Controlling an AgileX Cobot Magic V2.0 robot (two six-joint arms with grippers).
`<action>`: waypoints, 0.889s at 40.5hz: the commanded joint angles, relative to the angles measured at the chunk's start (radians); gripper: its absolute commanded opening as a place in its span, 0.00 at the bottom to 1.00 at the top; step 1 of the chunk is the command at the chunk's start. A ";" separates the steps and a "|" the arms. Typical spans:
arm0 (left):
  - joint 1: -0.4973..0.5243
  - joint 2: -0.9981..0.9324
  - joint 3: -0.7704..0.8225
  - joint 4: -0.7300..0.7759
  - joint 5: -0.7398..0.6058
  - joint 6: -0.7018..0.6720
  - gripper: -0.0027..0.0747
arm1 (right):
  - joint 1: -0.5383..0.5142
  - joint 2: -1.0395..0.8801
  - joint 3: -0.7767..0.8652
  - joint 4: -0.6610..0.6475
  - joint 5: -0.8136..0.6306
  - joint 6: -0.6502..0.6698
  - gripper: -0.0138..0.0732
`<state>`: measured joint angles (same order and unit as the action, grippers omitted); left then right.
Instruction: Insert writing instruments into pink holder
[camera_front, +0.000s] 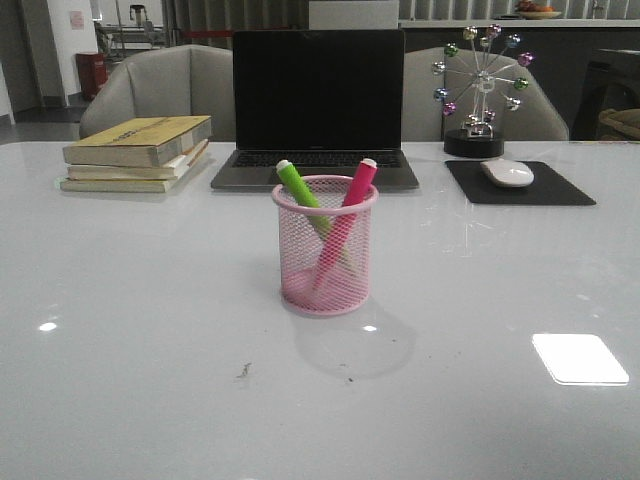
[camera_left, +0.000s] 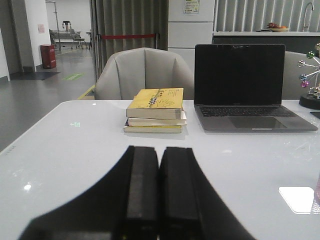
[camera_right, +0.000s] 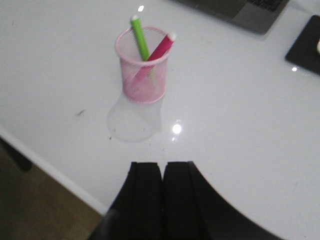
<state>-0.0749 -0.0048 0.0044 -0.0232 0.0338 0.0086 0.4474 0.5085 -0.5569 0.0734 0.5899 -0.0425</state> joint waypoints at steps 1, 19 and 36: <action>-0.007 -0.020 0.004 -0.008 -0.093 -0.009 0.15 | -0.118 -0.102 0.072 0.074 -0.203 -0.009 0.26; -0.007 -0.020 0.004 -0.008 -0.093 -0.009 0.15 | -0.426 -0.480 0.551 0.111 -0.602 -0.009 0.26; -0.007 -0.020 0.004 -0.008 -0.093 -0.009 0.15 | -0.426 -0.537 0.581 0.111 -0.676 -0.009 0.26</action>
<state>-0.0749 -0.0048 0.0044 -0.0232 0.0320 0.0086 0.0274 -0.0113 0.0273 0.1830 0.0399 -0.0425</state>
